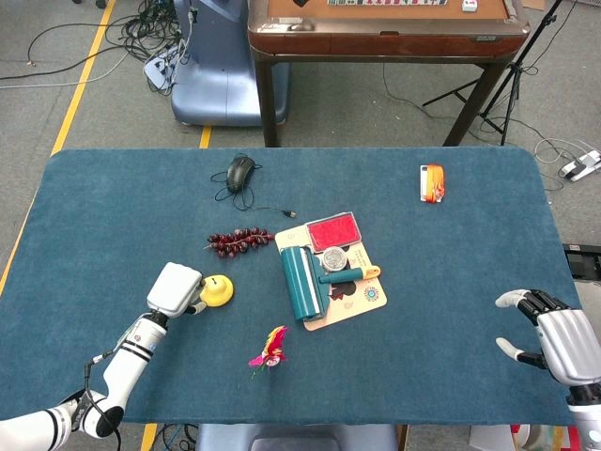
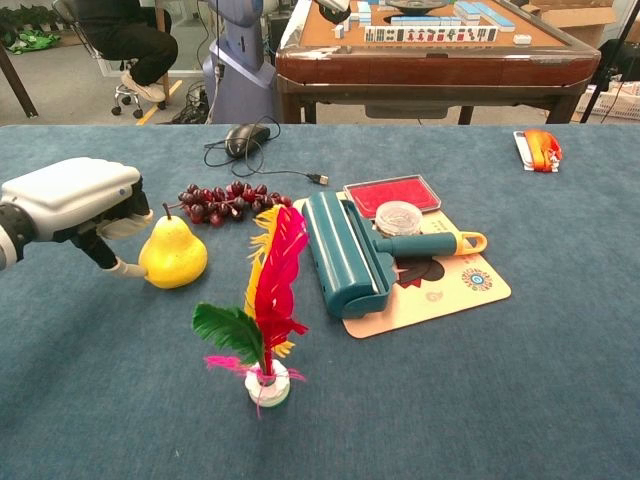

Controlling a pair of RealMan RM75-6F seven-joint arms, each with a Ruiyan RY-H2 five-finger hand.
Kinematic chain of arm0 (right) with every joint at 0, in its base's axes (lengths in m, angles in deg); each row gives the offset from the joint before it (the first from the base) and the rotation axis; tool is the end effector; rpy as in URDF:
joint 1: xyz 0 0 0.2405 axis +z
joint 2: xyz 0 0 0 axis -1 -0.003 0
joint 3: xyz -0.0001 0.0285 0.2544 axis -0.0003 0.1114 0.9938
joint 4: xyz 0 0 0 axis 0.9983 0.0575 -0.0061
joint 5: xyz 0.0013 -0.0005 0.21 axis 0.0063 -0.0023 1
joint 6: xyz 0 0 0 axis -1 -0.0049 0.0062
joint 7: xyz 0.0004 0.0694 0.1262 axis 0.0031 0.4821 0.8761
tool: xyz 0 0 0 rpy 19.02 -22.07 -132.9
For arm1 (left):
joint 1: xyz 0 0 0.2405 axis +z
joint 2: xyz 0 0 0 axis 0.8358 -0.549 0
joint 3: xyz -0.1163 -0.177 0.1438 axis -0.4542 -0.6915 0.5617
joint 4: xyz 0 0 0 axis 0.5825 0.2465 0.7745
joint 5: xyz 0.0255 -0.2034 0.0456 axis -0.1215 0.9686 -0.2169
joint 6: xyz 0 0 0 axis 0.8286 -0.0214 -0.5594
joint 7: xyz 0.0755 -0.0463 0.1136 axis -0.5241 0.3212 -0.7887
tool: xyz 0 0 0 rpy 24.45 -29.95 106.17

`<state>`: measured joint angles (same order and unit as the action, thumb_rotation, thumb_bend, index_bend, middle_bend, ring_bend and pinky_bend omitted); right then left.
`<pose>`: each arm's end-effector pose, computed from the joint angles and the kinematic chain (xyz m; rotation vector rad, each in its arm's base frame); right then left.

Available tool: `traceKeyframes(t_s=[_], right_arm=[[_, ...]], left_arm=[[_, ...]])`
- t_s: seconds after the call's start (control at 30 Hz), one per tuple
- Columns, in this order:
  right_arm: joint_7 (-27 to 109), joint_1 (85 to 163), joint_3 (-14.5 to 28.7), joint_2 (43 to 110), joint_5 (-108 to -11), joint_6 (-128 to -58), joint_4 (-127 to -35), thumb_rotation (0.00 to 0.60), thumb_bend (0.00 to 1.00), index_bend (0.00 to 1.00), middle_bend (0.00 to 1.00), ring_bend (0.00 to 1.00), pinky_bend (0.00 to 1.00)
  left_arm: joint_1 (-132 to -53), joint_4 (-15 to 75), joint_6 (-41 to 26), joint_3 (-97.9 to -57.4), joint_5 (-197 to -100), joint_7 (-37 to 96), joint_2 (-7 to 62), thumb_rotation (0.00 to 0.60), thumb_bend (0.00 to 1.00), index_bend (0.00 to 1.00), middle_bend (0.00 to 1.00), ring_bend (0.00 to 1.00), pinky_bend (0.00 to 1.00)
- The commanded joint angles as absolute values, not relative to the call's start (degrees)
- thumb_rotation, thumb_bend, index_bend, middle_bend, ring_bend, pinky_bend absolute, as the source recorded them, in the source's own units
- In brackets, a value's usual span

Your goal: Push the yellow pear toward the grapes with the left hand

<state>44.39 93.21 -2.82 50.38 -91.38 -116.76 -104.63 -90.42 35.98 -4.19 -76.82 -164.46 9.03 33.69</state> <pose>-0.2861 -0.1619 0.1817 1.4773 -0.9076 1.0066 -0.1972 0.3197 -0.0070 -1.8557 -0.7319 -0.8695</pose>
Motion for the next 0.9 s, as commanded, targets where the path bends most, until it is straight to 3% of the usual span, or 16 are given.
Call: traceKeyframes(t_s=[0.03,0.63,0.9], right_arm=[[44.4,93.2,-2.8,50.4,-91.3,-116.7,-104.6,0.6,0.0,0.41,0.39,0.32,0.52],[44.7,93.1,-2.8,50.3,-91.5,-116.9,-104.6,0.6,0.0,0.41,0.39,0.32,0.52],[44.8,93.1,-2.8,50.2,-91.7,-117.2,-104.6,0.6,0.0,0.41,0.39,0.32,0.52]], left_arm=[[-90.8,36.0,-4.0,-77.0,-164.2,9.0,34.0,0.6,0.0,1.0,1.0,0.89,1.0],[-92.0,40.7,-5.6,-76.7,-165.6,8.7,34.7,0.6,0.0,1.0,1.0,0.89,1.0],[-91.0,39.3,-5.8,-75.7,-165.1,8.8,31.8,0.6,0.0,1.0,1.0,0.89,1.0]])
